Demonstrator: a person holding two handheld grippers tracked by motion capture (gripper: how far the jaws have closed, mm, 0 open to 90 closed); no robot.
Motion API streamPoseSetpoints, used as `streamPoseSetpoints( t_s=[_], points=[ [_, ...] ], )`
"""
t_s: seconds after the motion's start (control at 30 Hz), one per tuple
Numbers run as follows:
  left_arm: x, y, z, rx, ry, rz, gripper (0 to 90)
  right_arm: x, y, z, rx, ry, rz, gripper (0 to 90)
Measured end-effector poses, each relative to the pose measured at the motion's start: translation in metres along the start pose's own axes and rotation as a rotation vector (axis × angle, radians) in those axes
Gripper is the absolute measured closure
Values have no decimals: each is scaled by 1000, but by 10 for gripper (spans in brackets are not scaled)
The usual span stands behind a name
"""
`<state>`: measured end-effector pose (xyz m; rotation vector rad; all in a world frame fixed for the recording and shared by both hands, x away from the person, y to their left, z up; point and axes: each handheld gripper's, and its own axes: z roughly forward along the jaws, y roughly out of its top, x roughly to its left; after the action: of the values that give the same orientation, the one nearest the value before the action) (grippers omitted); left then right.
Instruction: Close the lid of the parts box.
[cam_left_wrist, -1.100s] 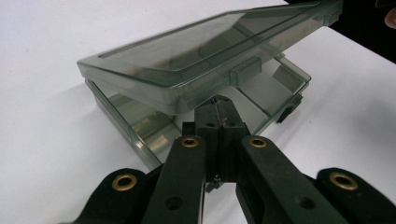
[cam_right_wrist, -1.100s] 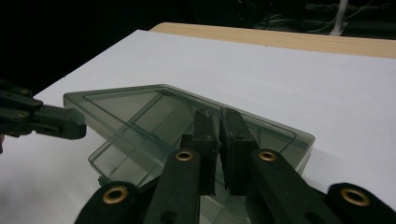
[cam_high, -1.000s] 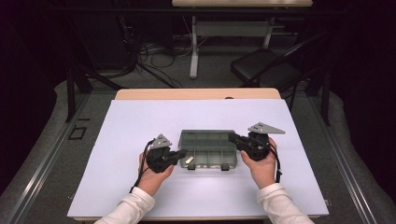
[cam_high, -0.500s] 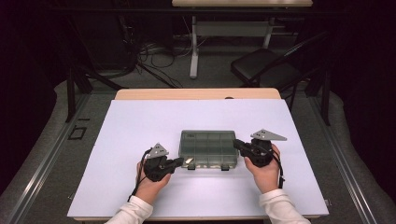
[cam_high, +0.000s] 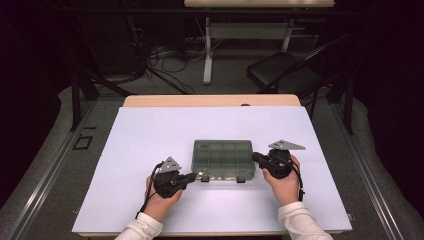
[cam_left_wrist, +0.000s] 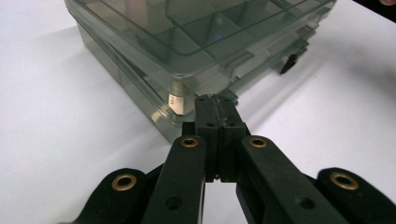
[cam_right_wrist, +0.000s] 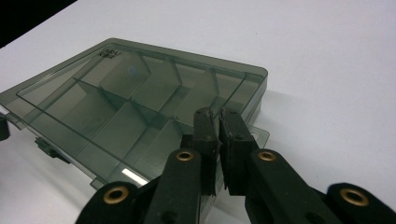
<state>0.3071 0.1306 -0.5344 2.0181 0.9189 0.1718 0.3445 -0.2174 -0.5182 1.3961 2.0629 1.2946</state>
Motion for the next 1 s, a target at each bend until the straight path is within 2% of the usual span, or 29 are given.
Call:
streamPoseSetpoints(
  t_s=[0.13,0.23,0.43,0.5,0.7,0.83,1.0],
  points=[
    [-3,5,-7,-31,10,21,900,-1,-2,2,12,-4,4,862],
    [-1,7,-8,-53,19,6,900,-1,-3,4,19,-5,2,862],
    [5,12,-5,-55,33,-12,900,-1,-5,7,28,-12,-4,867],
    [6,14,-3,-69,33,-16,900,-1,-5,7,29,-12,-2,868],
    [6,21,4,-71,62,18,900,-2,-6,8,29,-11,-5,876],
    [9,22,11,-68,71,8,900,-2,-6,8,29,-12,-7,879],
    [12,20,15,-46,81,15,899,-1,-7,8,32,-15,-4,879]
  ],
)
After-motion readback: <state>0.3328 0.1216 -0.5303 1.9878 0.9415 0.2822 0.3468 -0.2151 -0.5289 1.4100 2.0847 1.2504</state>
